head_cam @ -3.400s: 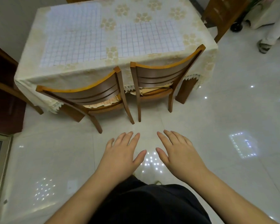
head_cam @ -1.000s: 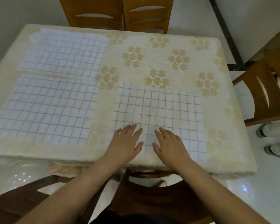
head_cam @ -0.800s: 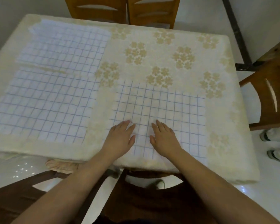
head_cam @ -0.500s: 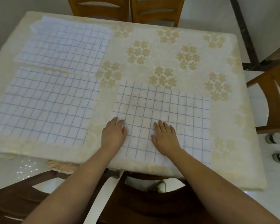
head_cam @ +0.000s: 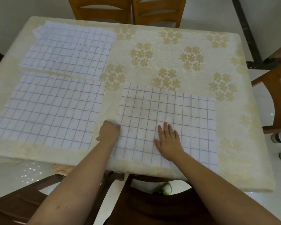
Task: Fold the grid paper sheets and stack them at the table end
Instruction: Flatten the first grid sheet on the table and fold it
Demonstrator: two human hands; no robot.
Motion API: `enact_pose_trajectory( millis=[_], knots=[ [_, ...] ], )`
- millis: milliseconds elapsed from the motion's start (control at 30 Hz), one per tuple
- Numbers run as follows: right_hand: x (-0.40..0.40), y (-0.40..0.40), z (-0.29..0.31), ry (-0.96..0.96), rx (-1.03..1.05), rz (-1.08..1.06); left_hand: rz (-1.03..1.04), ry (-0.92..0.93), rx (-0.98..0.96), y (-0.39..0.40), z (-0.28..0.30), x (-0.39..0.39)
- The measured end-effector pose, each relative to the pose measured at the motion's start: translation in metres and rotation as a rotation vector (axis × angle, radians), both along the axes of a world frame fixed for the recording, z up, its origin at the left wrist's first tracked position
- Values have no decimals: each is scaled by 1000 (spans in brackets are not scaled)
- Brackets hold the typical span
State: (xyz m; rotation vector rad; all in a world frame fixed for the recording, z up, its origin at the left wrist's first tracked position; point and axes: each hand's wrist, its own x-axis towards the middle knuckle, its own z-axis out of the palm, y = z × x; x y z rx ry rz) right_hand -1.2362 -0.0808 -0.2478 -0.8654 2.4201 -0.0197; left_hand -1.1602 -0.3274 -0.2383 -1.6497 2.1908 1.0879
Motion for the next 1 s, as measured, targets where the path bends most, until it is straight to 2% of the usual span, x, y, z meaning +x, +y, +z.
enact_pose_trajectory(
  millis=[167, 367, 500, 600, 700, 867, 1000],
  knots=[
    [-2, 2, 0, -19, -22, 0, -54, -9, 67, 4, 11, -3],
    [-7, 8, 1, -13, -21, 18, -86, 216, -2, 18, 30, -4],
    [-12, 11, 4, -32, -52, 24, -192, 318, -73, 28, 52, -3],
    [-18, 11, 11, -17, -183, -56, -296, 315, -88, 33, 71, -10],
    [-18, 10, 24, -17, -424, -226, -355, 356, -89, 44, 91, -17],
    [-21, 7, 77, -230, -685, -557, -486, 433, -120, 84, 120, -28],
    [-29, 11, 120, -347, -822, -675, -605, 429, -145, 127, 130, -37]
  ],
)
